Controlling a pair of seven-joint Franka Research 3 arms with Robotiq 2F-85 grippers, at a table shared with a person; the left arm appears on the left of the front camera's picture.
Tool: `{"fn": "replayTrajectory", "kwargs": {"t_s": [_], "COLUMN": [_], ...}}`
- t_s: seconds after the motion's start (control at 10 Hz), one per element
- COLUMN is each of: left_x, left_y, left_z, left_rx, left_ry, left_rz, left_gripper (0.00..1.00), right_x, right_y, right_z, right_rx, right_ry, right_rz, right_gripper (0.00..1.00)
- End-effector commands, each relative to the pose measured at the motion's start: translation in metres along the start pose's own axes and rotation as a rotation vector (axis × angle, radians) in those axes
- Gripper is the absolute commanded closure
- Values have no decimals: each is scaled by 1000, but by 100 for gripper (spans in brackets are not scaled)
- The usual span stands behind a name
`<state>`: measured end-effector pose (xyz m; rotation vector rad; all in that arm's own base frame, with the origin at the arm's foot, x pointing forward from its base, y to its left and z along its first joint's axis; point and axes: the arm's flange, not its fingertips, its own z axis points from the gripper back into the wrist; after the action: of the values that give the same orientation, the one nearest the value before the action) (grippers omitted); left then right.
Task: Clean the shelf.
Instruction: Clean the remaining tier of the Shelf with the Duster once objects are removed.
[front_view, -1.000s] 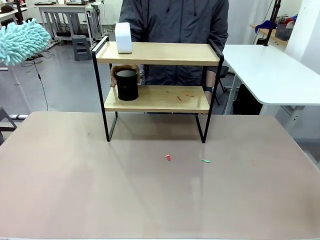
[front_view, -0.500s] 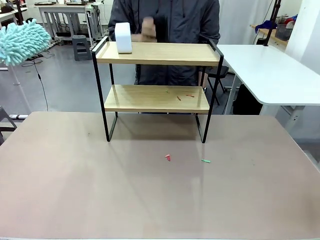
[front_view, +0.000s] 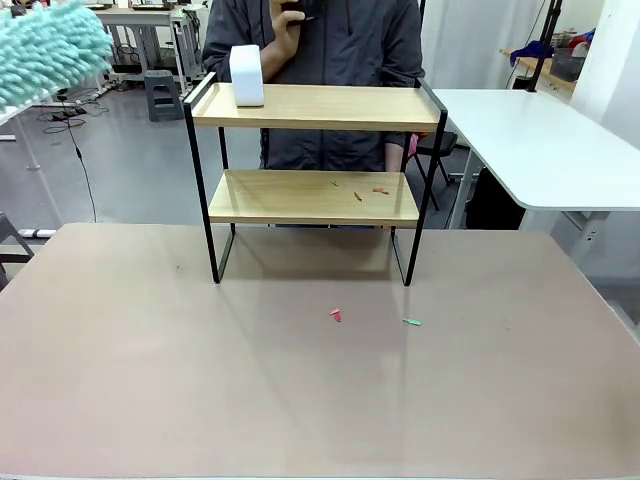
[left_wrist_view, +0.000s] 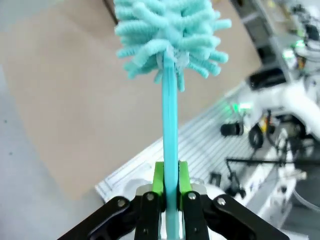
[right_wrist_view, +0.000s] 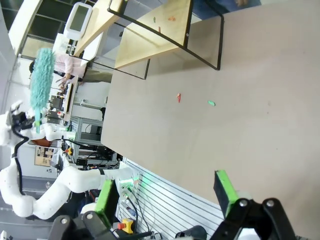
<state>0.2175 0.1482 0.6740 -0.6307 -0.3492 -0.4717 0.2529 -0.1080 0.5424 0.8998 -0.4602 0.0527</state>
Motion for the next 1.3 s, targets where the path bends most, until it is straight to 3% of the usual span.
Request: {"fn": "replayTrajectory", "kwargs": {"t_s": [0.0, 0.1, 0.2, 0.4, 0.6, 0.9, 1.0, 1.2], "left_x": [-26, -29, -26, -16, 0, 43, 17, 17], "left_y": [-21, -35, -45, -58, -60, -41, -54, -54], "left_z": [-12, -28, -50, -98, -149, -206, -181, -181], "left_rx": [-74, -124, -169, -157, -84, 52, -37, -37], "left_ry": [50, 124, 262, 428, 477, 231, 427, 427], "left_rz": [-250, -320, -398, -426, -369, -126, -318, -318], "left_gripper": [87, 87, 100, 100, 100, 100, 100, 100], "right_x": [2, 2, 2, 2, 2, 2, 2, 2], "right_y": [1, 1, 1, 1, 1, 1, 1, 1], "right_z": [0, 0, 0, 0, 0, 0, 0, 0], "right_rx": [26, 26, 26, 26, 26, 26, 26, 26], "right_ry": [-12, -12, -12, -12, -12, -12, -12, -12], "right_rz": [23, 23, 23, 23, 23, 23, 23, 23], "right_gripper": [0, 0, 0, 0, 0, 0, 0, 0]}}
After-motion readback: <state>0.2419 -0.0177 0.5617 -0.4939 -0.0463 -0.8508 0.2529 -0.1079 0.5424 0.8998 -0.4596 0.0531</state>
